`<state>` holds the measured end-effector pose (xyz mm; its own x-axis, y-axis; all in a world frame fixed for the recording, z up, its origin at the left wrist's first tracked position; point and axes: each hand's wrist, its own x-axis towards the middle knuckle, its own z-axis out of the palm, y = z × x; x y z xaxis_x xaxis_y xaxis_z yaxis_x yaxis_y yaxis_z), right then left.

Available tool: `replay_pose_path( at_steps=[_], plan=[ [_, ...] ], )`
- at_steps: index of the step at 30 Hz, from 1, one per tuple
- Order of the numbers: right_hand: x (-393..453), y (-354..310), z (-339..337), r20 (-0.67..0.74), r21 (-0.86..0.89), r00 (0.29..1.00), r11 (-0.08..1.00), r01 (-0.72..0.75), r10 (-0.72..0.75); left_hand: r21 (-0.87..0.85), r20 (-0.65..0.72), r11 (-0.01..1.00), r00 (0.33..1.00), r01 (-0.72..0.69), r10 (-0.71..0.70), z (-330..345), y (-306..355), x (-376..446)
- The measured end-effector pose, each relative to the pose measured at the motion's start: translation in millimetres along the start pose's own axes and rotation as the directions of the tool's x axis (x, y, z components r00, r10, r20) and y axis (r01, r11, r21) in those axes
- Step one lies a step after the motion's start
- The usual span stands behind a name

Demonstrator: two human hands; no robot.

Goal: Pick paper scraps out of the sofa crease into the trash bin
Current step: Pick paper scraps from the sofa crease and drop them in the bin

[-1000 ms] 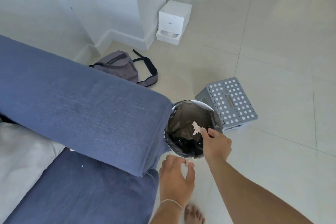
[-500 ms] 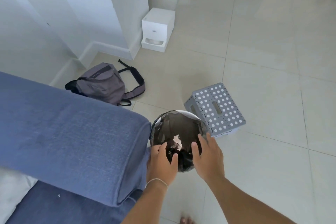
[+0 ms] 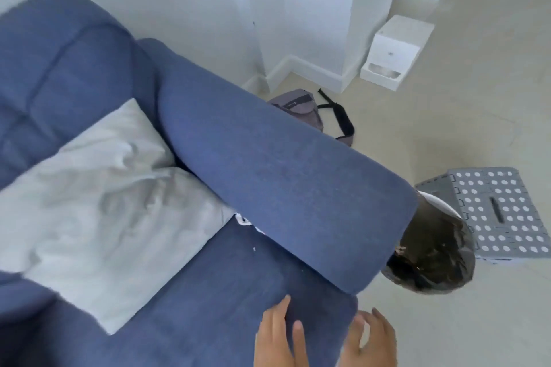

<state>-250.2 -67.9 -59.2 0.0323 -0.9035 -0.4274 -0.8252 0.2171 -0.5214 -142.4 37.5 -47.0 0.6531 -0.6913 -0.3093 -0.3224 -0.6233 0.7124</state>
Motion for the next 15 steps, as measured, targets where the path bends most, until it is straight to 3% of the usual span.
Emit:
replay_pose_path(
  at_steps=[1, 2, 3, 4, 5, 6, 10, 12, 15],
  plan=[
    [-18.7, -22.6, 7.3, 0.052, -0.002, 0.996, 0.997, -0.072, 0.072, -0.042, 0.013, 0.999, 1.000, 0.028, -0.027, -9.7, -17.0, 0.0],
    [-36.4, -42.4, 14.7, -0.004, -0.016, 0.996, 0.996, -0.092, 0.092, 0.022, -0.038, 1.000, 0.999, -0.015, 0.016, -20.3, -31.1, 1.8],
    [-56.0, -61.2, 24.9, -0.053, -0.045, 0.997, 0.998, 0.047, -0.049, 0.045, -0.042, 0.999, 0.999, -0.001, 0.003, -39.9, -40.7, 7.4],
    [-69.6, -74.2, 42.9, -0.173, -0.028, 0.937, 0.953, 0.303, -0.303, 0.129, -0.081, 0.991, 0.996, -0.019, 0.030, -54.4, -54.1, 16.7],
    [-81.2, -86.6, 64.3, -0.221, 0.038, 0.871, 0.889, 0.457, -0.438, 0.201, -0.095, 0.978, 0.992, -0.058, 0.079, -68.2, -64.7, 27.7],
    [-87.6, -88.6, 77.2, -0.094, 0.059, 0.850, 0.849, 0.525, -0.518, 0.276, -0.062, 0.959, 0.995, -0.061, 0.081, -78.7, -69.3, 38.2],
    [-50.1, -110.3, 123.0, 0.090, -0.088, 0.818, 0.813, 0.575, -0.569, 0.308, 0.013, 0.946, 0.994, -0.104, 0.105, -101.4, -82.8, 96.2],
    [-25.8, -128.8, 137.5, 0.117, -0.181, 0.818, 0.797, 0.576, -0.564, 0.345, 0.006, 0.930, 0.991, -0.127, 0.133, -105.0, -88.8, 131.6],
    [1.7, -141.7, 154.7, 0.078, -0.292, 0.874, 0.828, 0.480, -0.479, 0.414, 0.037, 0.903, 0.994, -0.113, 0.107, -101.1, -88.9, 173.6]
  ],
)
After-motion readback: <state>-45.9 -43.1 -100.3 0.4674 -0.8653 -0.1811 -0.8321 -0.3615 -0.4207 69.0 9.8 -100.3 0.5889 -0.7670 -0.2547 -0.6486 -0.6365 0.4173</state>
